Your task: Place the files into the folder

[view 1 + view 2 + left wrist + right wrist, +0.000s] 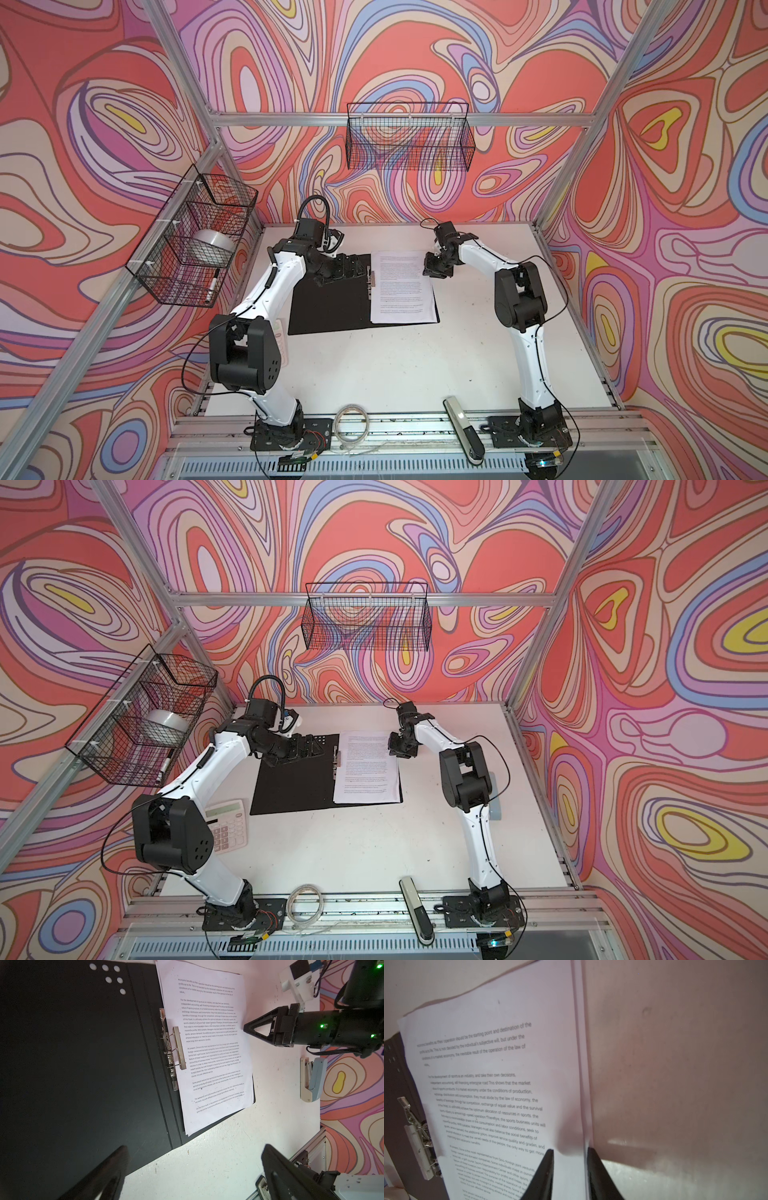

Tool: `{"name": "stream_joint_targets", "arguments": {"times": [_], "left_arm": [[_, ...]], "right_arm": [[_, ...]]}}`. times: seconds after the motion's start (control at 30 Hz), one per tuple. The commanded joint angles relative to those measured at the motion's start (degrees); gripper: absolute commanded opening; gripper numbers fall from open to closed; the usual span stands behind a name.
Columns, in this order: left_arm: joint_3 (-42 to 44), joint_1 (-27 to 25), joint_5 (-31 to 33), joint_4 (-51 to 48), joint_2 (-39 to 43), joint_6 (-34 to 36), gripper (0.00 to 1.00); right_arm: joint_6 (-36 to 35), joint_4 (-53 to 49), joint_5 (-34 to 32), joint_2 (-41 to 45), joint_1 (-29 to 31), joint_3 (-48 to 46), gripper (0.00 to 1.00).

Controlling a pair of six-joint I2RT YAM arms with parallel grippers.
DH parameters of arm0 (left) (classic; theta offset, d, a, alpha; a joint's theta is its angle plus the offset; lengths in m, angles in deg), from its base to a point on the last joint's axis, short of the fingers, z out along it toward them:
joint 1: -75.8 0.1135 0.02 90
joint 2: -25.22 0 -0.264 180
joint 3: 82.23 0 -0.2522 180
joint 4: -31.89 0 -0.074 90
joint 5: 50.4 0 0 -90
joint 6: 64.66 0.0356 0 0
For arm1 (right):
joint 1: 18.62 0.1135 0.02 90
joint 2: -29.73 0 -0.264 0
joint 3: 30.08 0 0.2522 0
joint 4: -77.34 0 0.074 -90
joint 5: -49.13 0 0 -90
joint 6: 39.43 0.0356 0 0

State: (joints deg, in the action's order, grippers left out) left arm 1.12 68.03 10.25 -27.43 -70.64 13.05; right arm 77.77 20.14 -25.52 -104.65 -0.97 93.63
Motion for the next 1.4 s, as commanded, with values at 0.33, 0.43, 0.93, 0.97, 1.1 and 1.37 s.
{"name": "stream_joint_targets", "arguments": {"times": [0.33, 0.43, 0.93, 0.97, 1.1, 1.37], "left_arm": [[-1.50, 0.39, -1.29, 6.51, -7.92, -1.90, 1.00], [-3.19, 0.30, -2.41, 8.41, -11.61, -3.36, 1.00], [-8.27, -2.50, -3.27, 13.03, -22.24, -5.80, 1.00], [-8.41, -2.48, -3.26, 13.21, -22.59, -5.89, 1.00], [-9.02, -2.51, -3.35, 13.48, -23.71, -5.99, 1.00], [-9.78, -2.51, -2.11, 12.89, -23.82, -5.16, 1.00]], "right_arm": [[0.66, 2.91, 0.18, -3.19, -2.17, 4.81, 0.31], [0.65, 3.51, 1.17, -3.98, -2.60, 5.11, 0.32], [-2.59, 3.58, 8.69, -7.86, -2.86, 9.47, 0.32], [-2.94, 3.20, 9.03, -8.40, -2.86, 10.27, 0.32], [-3.86, 1.71, 8.99, -9.50, -2.84, 12.35, 0.31], [-4.03, 1.78, 5.65, -6.60, -2.87, 10.36, 0.32]]}}
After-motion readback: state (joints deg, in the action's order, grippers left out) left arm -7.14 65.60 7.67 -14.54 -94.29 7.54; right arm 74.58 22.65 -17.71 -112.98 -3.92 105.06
